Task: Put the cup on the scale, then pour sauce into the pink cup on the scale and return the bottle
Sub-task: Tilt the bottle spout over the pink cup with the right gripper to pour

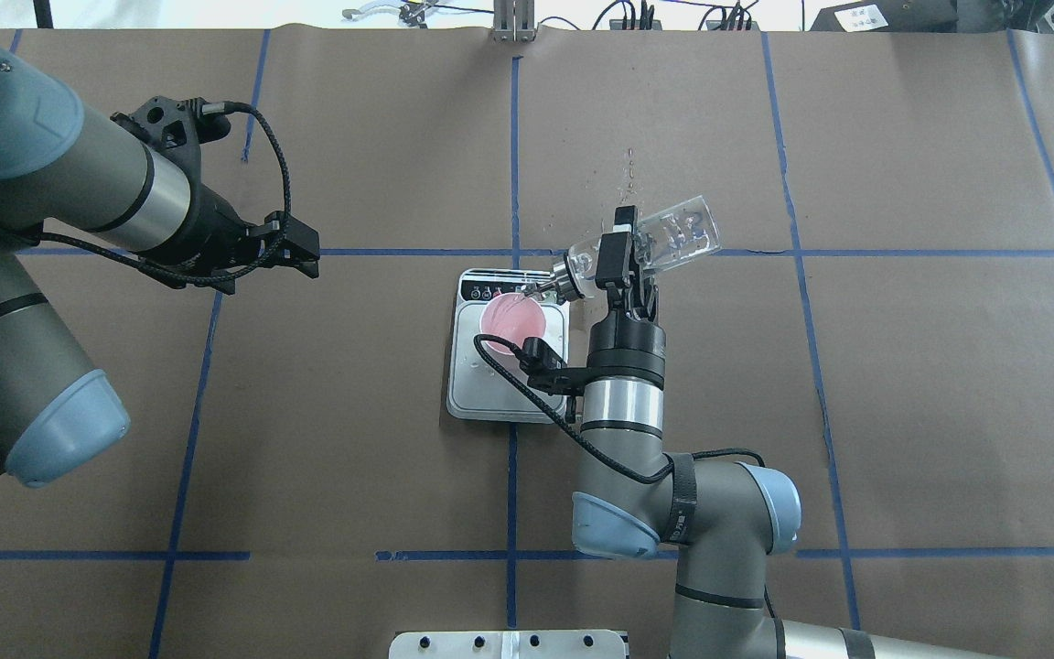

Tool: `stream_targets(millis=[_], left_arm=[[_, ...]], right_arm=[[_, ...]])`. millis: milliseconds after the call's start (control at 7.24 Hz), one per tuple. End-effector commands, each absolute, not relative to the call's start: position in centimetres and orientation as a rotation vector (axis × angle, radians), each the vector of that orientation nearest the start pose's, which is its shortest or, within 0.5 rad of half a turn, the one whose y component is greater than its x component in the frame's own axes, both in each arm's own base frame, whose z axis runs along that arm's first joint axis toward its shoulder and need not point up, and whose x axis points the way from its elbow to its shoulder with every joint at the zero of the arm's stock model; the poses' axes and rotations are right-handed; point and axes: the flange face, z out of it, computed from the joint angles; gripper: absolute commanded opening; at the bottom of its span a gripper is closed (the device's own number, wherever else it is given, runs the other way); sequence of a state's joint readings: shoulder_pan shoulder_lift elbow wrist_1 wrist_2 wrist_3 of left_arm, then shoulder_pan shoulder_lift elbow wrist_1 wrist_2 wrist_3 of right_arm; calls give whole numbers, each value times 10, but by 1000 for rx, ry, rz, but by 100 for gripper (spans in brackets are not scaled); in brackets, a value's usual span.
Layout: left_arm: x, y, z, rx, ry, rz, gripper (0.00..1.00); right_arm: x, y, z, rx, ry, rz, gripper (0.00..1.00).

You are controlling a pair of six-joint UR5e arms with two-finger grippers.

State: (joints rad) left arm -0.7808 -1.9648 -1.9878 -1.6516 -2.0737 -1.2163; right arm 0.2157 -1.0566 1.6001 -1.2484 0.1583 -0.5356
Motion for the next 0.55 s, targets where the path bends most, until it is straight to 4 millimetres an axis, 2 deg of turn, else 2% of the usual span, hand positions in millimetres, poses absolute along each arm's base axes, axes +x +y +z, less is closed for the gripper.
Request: stream_targets(millis=[0, 138, 414], left_arm=[[341, -457, 248, 72, 986, -167, 100], [342, -457, 249, 71, 985, -168, 100], [342, -458, 249, 70, 984, -168, 100]], right_arm=[[-558, -357, 262, 1214, 963, -909, 0], [-555, -357, 260, 1245, 903, -849, 0], [-559, -355, 272, 1321, 667, -663, 0]])
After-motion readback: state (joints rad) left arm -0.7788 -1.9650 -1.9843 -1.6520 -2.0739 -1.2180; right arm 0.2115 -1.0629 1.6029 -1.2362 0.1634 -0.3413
